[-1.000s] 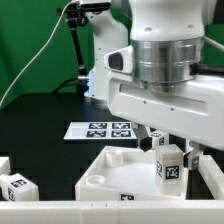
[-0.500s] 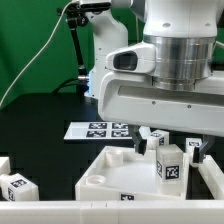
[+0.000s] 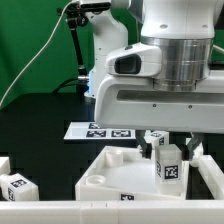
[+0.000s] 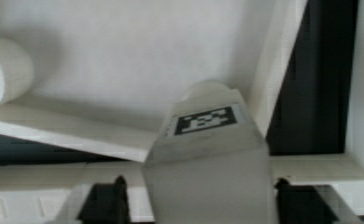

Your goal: Assemble one leg

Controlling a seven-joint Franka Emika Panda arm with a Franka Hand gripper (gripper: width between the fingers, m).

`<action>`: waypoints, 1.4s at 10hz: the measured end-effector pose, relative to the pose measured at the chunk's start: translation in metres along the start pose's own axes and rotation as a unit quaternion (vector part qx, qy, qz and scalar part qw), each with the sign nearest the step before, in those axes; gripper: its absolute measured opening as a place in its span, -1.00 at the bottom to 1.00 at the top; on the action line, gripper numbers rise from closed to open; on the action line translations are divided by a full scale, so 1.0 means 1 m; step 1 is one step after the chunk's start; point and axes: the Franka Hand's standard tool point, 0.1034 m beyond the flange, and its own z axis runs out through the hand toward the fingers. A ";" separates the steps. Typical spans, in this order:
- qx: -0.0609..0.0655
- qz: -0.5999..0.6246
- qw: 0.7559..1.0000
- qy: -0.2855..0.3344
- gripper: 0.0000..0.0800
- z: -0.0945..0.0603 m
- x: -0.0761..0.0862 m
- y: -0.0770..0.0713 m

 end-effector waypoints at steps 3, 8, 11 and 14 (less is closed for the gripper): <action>0.000 0.019 1.000 0.000 -0.29 0.000 0.000 0.000; 0.006 0.196 0.981 -0.001 -0.29 0.000 0.001 0.002; 0.023 0.348 0.937 0.001 -0.29 0.000 0.003 0.005; 0.043 0.476 0.878 -0.006 -0.29 0.001 0.003 0.008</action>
Offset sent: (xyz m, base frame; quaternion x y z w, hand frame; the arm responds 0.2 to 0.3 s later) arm 0.0000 0.0000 0.0000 0.0000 0.0000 0.0000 1.0000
